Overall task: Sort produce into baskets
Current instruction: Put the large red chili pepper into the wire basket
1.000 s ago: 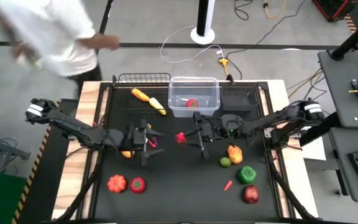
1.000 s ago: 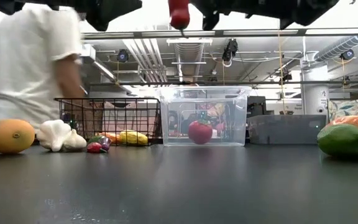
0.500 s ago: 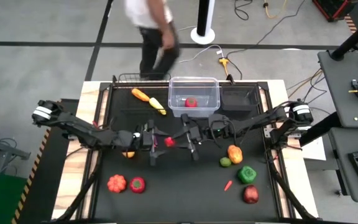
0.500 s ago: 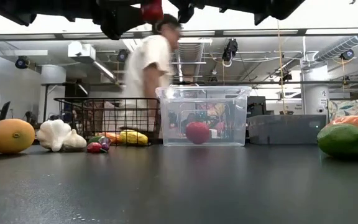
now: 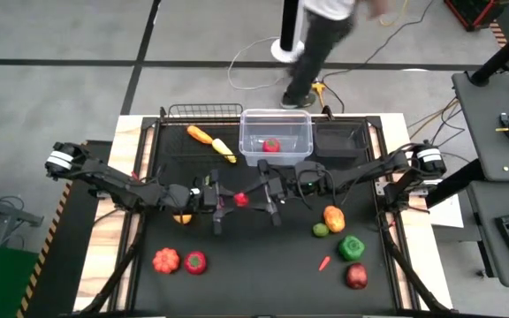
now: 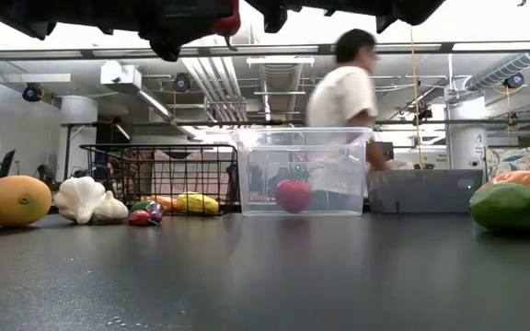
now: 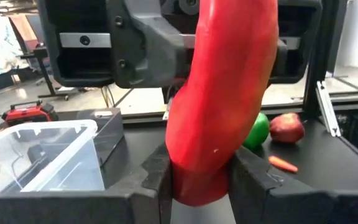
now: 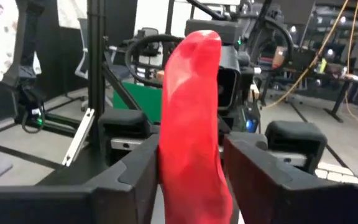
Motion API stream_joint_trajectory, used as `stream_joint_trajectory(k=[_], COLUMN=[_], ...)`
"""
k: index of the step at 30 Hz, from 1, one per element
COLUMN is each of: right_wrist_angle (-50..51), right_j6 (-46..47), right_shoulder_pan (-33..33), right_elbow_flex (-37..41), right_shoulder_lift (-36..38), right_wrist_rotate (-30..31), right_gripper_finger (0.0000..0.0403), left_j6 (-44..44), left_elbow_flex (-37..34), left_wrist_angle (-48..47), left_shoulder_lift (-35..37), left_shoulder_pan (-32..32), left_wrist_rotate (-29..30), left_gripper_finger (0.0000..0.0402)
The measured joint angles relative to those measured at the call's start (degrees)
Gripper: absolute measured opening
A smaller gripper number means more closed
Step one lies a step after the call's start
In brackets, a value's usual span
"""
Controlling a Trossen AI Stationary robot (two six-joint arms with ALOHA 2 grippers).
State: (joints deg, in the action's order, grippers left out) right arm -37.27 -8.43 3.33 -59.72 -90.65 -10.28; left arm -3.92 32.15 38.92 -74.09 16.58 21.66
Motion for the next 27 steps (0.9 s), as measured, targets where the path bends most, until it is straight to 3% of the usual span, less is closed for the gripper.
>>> stream_joint_trajectory(k=[6,10,15,17,22,27], right_wrist_angle=[5.15,17.26,33.67,37.15,41.25,42.81], right_j6=[0.31,1.38,4.07,4.96,5.56,6.18], right_shoulder_pan=[-0.93,-1.77,-1.95,-1.92,-1.88,-1.88], right_elbow_flex=[0.01,-2.33,-7.22,-8.34,-9.42,-9.42], right_shoulder_lift=[3.92,8.55,12.01,12.40,12.81,12.87], right_wrist_rotate=[2.23,9.31,21.28,22.82,22.99,23.85], right_gripper_finger=[0.0209,0.0233,0.0254,0.0259,0.0267,0.0269], left_j6=[0.88,2.92,9.90,13.35,18.31,12.97], left_elbow_flex=[-0.01,1.74,9.57,13.98,24.11,27.29], left_wrist_angle=[-3.37,-12.95,-41.26,-55.06,-81.23,-88.05], left_shoulder_lift=[1.72,5.29,10.56,11.82,11.38,9.68], left_shoulder_pan=[0.02,-0.34,-2.75,-5.44,-16.64,-31.27], left_wrist_rotate=[2.91,9.35,26.06,27.83,22.21,7.29], left_gripper_finger=[0.0093,0.0093,0.0093,0.0093,0.0093,0.0093])
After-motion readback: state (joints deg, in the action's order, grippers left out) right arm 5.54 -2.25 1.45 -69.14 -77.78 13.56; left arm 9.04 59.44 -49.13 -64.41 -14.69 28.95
